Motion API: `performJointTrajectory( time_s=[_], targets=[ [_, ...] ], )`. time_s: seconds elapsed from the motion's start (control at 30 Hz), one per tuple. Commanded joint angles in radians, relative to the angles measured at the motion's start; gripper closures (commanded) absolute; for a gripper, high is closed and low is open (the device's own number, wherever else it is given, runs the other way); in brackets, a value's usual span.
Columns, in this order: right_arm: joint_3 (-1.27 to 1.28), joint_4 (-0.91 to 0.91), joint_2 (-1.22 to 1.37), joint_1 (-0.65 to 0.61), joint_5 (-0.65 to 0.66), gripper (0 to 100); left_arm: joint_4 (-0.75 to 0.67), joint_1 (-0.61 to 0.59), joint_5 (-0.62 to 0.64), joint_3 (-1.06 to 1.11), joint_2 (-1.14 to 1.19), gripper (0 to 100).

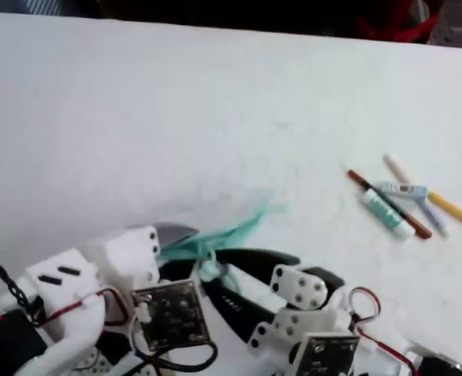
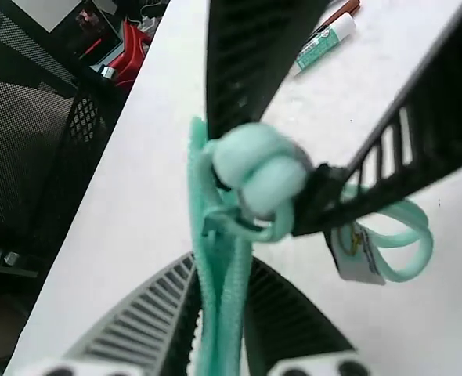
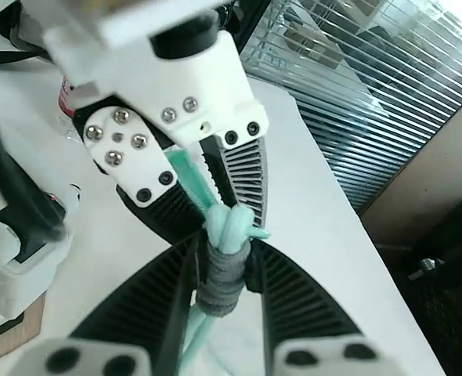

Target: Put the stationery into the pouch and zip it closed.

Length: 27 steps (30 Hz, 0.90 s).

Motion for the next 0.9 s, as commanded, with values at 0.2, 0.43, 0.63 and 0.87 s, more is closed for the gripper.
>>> performJointTrajectory(
  time_s=[0.2, 0.43, 0.63, 0.87],
  targets=[
    [0.006, -0.101, -0.045, 0.326, 0.009, 98.0, 0.034, 0.007, 0.037, -0.04, 0.016, 98],
    [0.13, -0.194, -0.084, 0.53, 0.08, 98.0, 0.063, 0.007, 0.038, -0.041, 0.016, 98],
    [0.288, -0.308, -0.088, 0.693, 0.163, 98.0, 0.063, 0.005, 0.034, -0.041, 0.016, 98],
    [0.476, -0.447, -0.088, 0.82, 0.255, 98.0, 0.063, 0.005, 0.035, -0.041, 0.016, 98]
  ],
)
